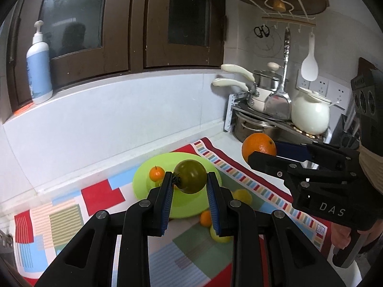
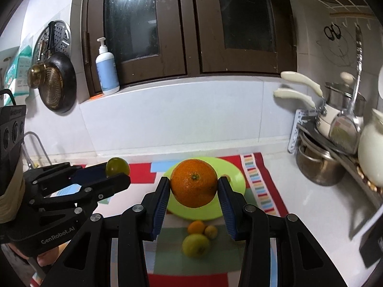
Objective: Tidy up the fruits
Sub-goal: 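Lift the green fruit with the left tool while the right tool carries the large orange toward the plate, then lower the green fruit onto the plate with the left tool while the right releases the orange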
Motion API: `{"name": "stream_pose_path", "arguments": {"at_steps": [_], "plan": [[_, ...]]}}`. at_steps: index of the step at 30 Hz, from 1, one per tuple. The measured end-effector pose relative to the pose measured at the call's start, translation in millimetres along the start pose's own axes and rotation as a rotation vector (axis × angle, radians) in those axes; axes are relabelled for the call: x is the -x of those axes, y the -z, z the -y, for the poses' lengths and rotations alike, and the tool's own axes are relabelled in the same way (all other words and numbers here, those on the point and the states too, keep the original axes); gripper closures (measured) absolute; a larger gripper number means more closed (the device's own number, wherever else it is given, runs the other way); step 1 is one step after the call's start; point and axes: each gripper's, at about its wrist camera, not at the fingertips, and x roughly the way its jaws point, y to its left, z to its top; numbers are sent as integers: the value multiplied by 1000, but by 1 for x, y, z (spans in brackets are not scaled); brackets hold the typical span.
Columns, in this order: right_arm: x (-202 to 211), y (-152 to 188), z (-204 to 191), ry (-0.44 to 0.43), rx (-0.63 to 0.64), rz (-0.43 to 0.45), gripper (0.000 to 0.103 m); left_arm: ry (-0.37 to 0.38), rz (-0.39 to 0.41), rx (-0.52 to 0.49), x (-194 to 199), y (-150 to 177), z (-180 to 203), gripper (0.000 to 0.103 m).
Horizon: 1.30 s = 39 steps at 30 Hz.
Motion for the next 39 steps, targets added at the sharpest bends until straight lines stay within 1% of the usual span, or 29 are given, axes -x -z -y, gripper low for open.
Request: {"name": "stream_pose_path", "arguments": {"at_steps": [5,10,18,24,29,33,39], "plan": [[-25,-16,11,-17,10,-25,61,7,-16,14,-26,-15,-7,75],[-58,-27,26,-28,11,-68,61,12,-48,22,-61,-28,-16,75],[-116,-39,52,-27,0,-132,61,19,-107,35,-123,-36,-33,75],[-159,-41,68,-24,-4,-183,61,8,-158,32,-168,-33,-45,75],[-199,-38,77,-42,19,-251,61,-3,-201,33,-200,-27,-54,75],[-226,-34,80,-61,43,-305,61,-12,-229,34,-221,-22,-59,75],[-254,-27,85,-78,51,-351,61,-11,-269,39,-243,-11,-64,75]]}}
